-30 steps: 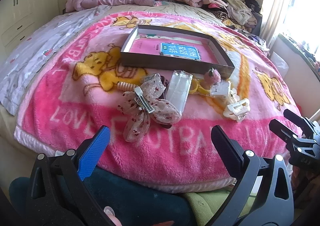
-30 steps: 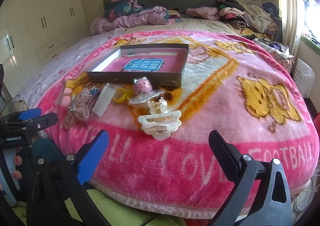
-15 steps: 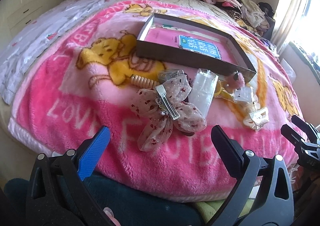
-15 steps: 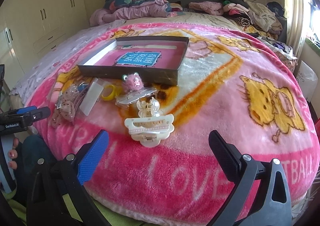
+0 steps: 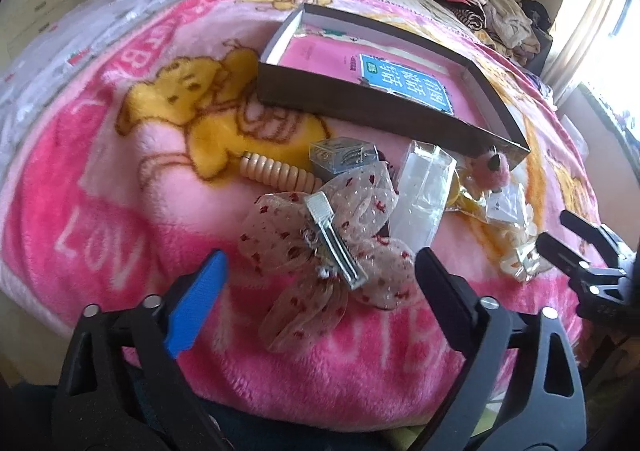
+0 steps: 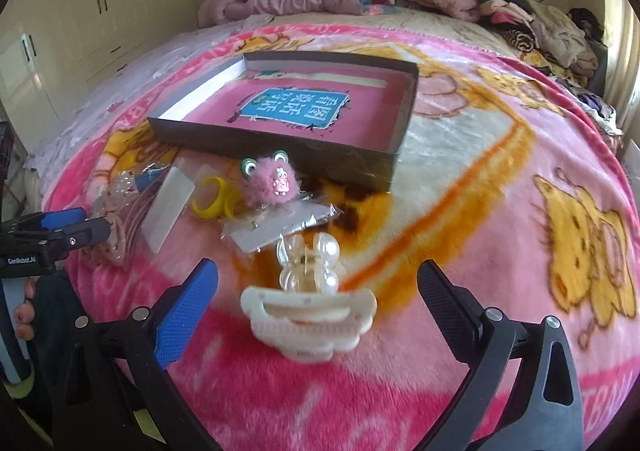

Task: Organize jewelry
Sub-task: 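Grasp the pink-dotted bow clip with left tool while right tool grasps the clear claw clip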

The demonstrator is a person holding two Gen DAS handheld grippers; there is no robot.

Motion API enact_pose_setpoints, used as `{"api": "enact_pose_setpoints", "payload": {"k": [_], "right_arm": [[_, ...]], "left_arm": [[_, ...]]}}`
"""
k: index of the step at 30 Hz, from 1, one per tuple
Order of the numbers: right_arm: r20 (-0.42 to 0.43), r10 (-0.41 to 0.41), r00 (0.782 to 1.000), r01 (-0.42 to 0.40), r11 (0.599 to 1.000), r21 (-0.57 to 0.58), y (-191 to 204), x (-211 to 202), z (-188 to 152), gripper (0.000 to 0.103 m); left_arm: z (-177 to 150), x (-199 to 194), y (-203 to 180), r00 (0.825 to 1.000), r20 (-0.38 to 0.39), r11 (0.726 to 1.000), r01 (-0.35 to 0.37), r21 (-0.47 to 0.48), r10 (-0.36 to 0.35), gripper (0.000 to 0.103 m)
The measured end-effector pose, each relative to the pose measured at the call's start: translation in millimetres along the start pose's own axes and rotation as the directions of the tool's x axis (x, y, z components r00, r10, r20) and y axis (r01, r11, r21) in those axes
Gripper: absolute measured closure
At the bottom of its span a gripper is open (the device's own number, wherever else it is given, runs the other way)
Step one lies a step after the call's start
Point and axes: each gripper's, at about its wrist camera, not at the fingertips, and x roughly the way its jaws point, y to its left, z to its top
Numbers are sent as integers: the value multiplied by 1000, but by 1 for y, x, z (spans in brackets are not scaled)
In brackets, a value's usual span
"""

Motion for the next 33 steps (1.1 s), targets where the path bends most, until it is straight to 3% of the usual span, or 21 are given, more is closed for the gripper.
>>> {"api": "enact_pose_setpoints", "payload": {"k": [2,9,12,15,19,33], "right_arm": [[-13,10,1000,-11,1000,-12,1,7,3,6],[-65,20,998,-21,1000,-10,-4,26,8,8],[-86,43,995,-45,999,-25,-5,31,9,32],[-114,54,992,-59,997,-41,-3,35,9,50],[-118,54,992,-62,996,-69,-1,37,8,64],[-49,26,998,-25,999,35,-41,13,5,64]], "left_arm": [[2,4,2,1000,-9,1000,21,-17,-22,28],[3,4,4,996,2,996,89,-10,-89,68],[5,0,5,996,22,996,90,1,-90,77],[7,-3,9,995,28,996,91,0,-91,82],[8,-5,15,995,31,995,95,-11,-94,83],[18,-23,25,991,68,992,122,-35,-119,84]]}}
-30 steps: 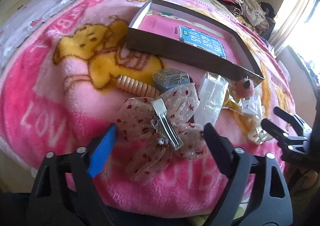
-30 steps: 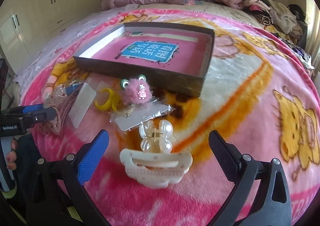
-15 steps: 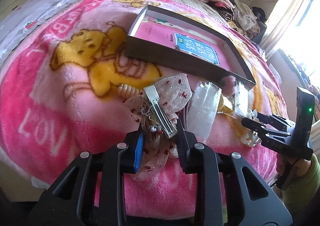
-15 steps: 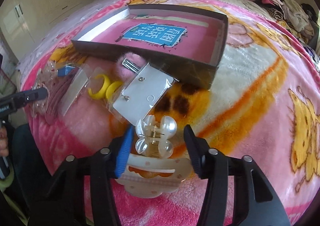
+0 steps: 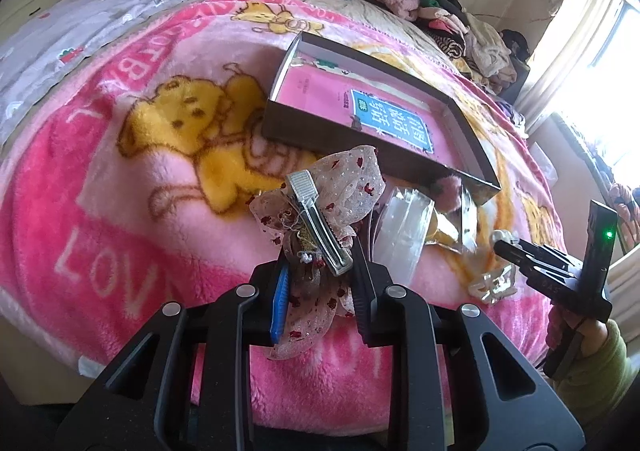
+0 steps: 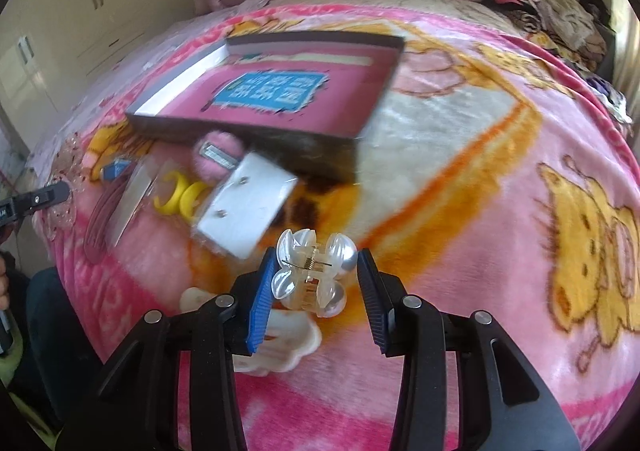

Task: Organize jewelry
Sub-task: 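Grasp the pink-dotted bow clip with left tool while right tool grasps the clear claw clip, then carry both clips into the grey box and open both tools to release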

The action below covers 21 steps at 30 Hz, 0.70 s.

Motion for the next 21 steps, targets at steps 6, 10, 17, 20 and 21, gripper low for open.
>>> {"api": "enact_pose_setpoints", "payload": {"k": [6,10,17,20,21], "right_arm": [[35,-21,999,20,999,37,-18,-11,2,65],[52,-24,998,22,999,48,-20,-14,5,65],[90,-8,996,4,999,38,-15,-19,17,65],[108,-2,994,-1,1000,29,-12,-21,25,65],[115,1,993,-4,1000,25,-11,-21,29,65]], "left_arm": [[3,0,0,999,-11,999,31,-22,-31,84],[7,-9,6,999,3,999,34,-39,-34,84],[29,-28,16,999,51,999,3,-38,-1,84],[41,-30,20,998,65,999,-8,-38,11,84],[45,-31,20,997,71,999,-10,-35,12,84]]}}
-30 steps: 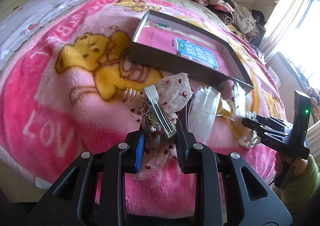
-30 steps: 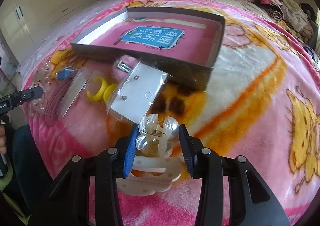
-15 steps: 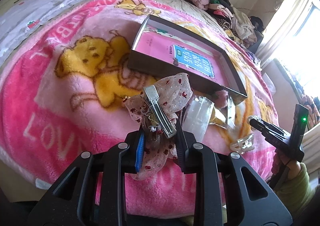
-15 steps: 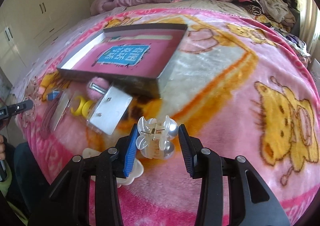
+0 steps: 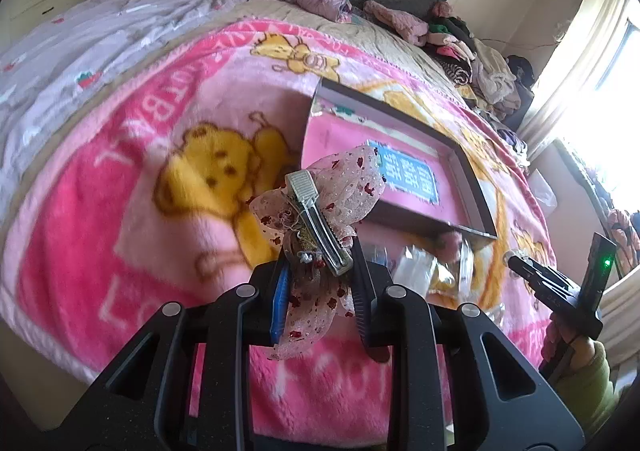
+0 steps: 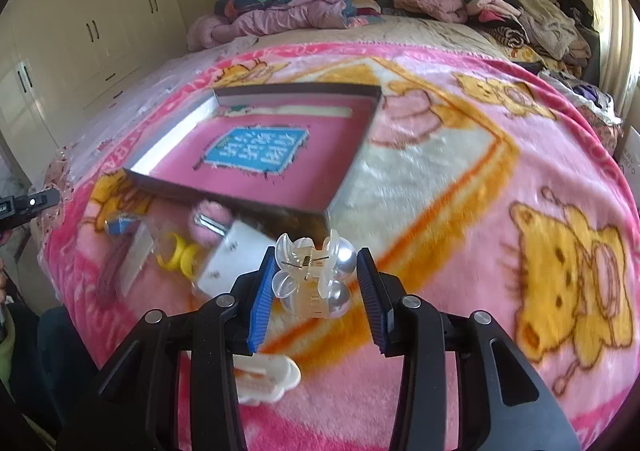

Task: Organize jewelry
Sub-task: 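Carry both clips into the grey box and open both tools to release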

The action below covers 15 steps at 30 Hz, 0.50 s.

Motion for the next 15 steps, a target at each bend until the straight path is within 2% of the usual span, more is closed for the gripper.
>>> {"api": "enact_pose_setpoints", "payload": {"k": [9,15], "right_arm": [[62,8,998,-7,1000,-23,8,-2,33,65],[99,7,995,-4,1000,-29,10,-1,55,65]], "left_arm": [[40,5,-15,999,51,999,11,43,-13,84],[62,21,-34,998,58,996,33,83,-38,84]]}}
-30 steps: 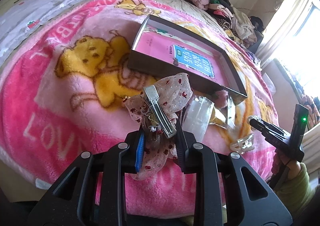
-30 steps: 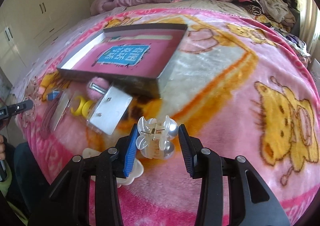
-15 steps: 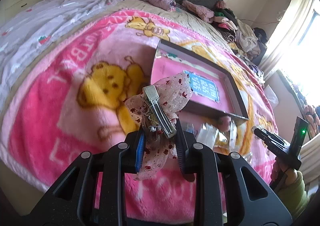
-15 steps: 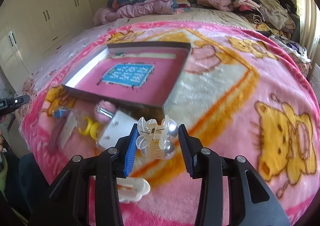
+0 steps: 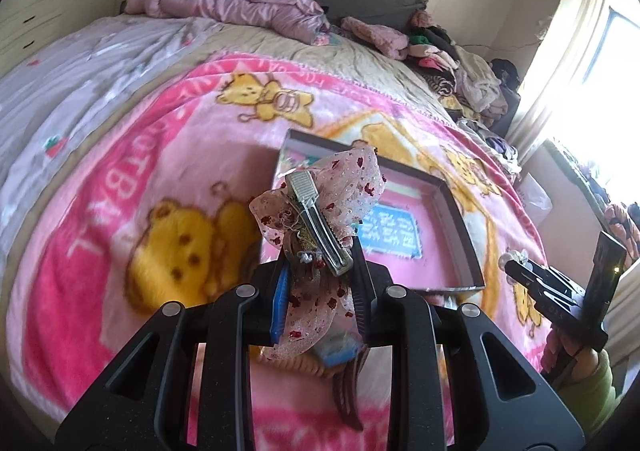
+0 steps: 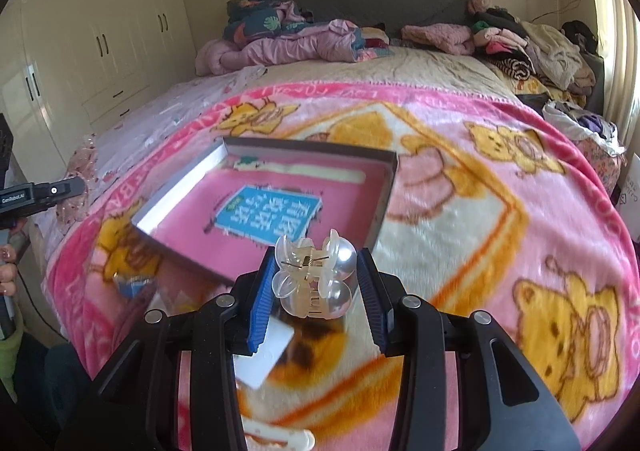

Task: Organize jewelry
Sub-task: 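Carry both clips into the grey box and open both tools to release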

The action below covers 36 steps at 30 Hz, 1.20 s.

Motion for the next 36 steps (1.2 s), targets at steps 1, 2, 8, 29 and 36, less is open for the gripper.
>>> {"api": "enact_pose_setpoints", "payload": {"k": [1,2,8,29,36], "right_arm": [[5,-1,1000,1,1000,-3,0,1,4,65],[8,-3,1000,3,1000,-4,0,2,7,65],[14,-6,1000,6,1000,-3,0,15,24,65],[-104,-41,994,44,999,32,-2,99,33,65],[-141,-37,989,44,998,45,0,114,27,65]], "left_arm": [[5,5,-5,1000,0,1000,8,12,-8,84],[8,8,-9,1000,-1,1000,10,22,-10,84],[29,38,-31,1000,-8,996,15,86,-14,83],[8,143,-30,986,-169,985,37,168,-9,74],[3,148,-27,981,-192,986,17,167,15,42]]}}
